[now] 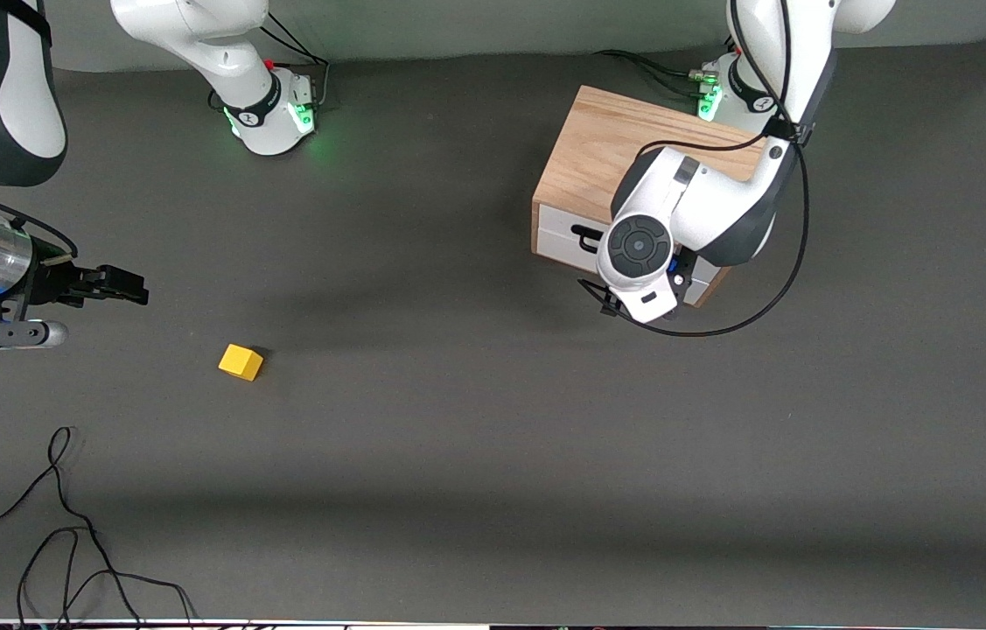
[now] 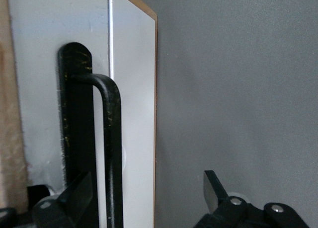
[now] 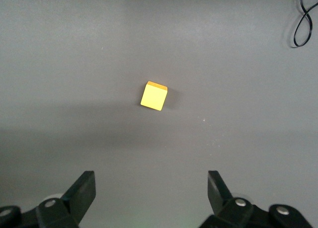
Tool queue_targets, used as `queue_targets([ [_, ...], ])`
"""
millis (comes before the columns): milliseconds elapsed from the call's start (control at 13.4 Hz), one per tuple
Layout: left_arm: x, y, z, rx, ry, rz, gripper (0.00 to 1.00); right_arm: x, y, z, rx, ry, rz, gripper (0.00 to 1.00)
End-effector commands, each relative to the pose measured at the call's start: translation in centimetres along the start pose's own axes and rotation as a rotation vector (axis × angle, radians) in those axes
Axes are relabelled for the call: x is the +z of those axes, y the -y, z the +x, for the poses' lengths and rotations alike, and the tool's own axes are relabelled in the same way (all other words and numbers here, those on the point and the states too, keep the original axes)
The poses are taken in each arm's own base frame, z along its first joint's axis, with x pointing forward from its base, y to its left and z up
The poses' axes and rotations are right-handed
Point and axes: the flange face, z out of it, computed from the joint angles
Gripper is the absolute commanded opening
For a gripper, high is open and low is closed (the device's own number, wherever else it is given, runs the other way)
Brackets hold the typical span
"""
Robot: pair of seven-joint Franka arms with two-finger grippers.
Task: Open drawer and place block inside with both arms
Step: 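Pull the drawer handle outward with the left gripper to open it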
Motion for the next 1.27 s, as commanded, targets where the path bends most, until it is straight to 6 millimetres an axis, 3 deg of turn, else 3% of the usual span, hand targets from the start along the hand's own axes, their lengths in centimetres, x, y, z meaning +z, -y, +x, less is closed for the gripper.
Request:
queue_targets([
  [0,0.7,-0.4,-0.4,0.004,-0.028,-0.018,1.0,0.0,0.3,0.1,0.013,-0.006,-0.026,1.0],
  [595,0.6,-1.8,-0.9,0.012,-0.035,-0.036,1.0,-0.1,0.4,0.0,0.01,-0.004,-0.027,1.0],
  [819,-0.8,-2.3,-0.6,0.014,-0.04,-0.064,1.0,-0.1,1.1,0.0,0.0,-0.008,-0.029,1.0],
  [1191,-1.4,-3.9,-0.3,0.014,-0.056,-0.093,1.0,-0.1,1.1,0.1,-0.001,-0.012,-0.03,1.0],
])
